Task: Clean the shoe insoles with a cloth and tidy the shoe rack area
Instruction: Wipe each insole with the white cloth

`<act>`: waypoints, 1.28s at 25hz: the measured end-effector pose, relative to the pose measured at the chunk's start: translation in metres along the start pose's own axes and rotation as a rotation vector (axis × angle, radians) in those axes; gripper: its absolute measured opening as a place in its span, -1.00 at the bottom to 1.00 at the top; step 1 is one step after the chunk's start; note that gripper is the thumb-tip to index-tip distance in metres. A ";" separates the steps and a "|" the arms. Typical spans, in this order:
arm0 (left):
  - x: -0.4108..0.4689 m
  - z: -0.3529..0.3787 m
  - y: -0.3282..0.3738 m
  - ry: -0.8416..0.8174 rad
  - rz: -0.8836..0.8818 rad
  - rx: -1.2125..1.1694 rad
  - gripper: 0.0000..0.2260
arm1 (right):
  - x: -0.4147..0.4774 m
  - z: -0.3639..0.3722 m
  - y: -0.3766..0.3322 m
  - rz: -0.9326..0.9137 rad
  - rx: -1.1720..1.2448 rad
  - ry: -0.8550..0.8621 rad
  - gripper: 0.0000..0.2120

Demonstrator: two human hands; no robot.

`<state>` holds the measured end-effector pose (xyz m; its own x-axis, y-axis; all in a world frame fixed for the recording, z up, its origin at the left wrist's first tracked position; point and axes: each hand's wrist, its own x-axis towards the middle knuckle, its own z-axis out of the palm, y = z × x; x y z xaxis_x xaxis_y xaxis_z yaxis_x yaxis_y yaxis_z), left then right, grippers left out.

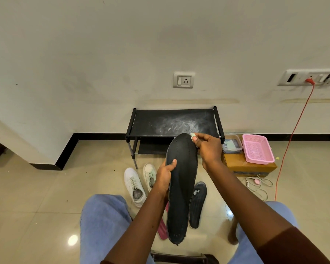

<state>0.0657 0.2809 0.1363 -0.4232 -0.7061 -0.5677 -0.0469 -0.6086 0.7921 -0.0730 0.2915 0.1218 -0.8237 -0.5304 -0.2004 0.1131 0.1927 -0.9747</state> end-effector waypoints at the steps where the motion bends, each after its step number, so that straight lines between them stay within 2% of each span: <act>1: 0.002 0.000 0.001 0.019 0.002 -0.020 -0.71 | -0.003 0.001 0.003 0.011 0.027 0.008 -0.87; 9: 0.012 -0.004 0.010 0.143 0.097 -0.196 -0.66 | -0.036 0.002 0.024 0.115 0.027 -0.083 -0.87; 13: 0.014 -0.009 0.013 0.173 0.129 -0.267 -0.63 | -0.049 -0.002 0.021 0.087 -0.142 -0.197 -0.90; 17: 0.011 -0.008 0.011 0.129 0.131 -0.345 -0.67 | -0.041 0.002 0.014 0.072 -0.143 -0.140 -0.81; 20: 0.011 -0.009 0.010 0.105 0.157 -0.287 -0.67 | -0.029 0.008 0.009 0.065 -0.099 -0.096 -0.83; 24: 0.013 -0.011 0.007 0.071 0.155 -0.234 -0.68 | -0.014 0.015 0.000 0.055 -0.001 -0.097 -0.84; 32: 0.026 -0.006 -0.002 0.112 0.207 -0.324 -0.66 | -0.027 0.004 0.008 0.062 -0.084 -0.153 -0.77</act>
<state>0.0603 0.2615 0.1185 -0.2919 -0.8502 -0.4382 0.3244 -0.5190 0.7908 -0.0476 0.3046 0.1193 -0.7218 -0.6336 -0.2785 0.1090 0.2933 -0.9498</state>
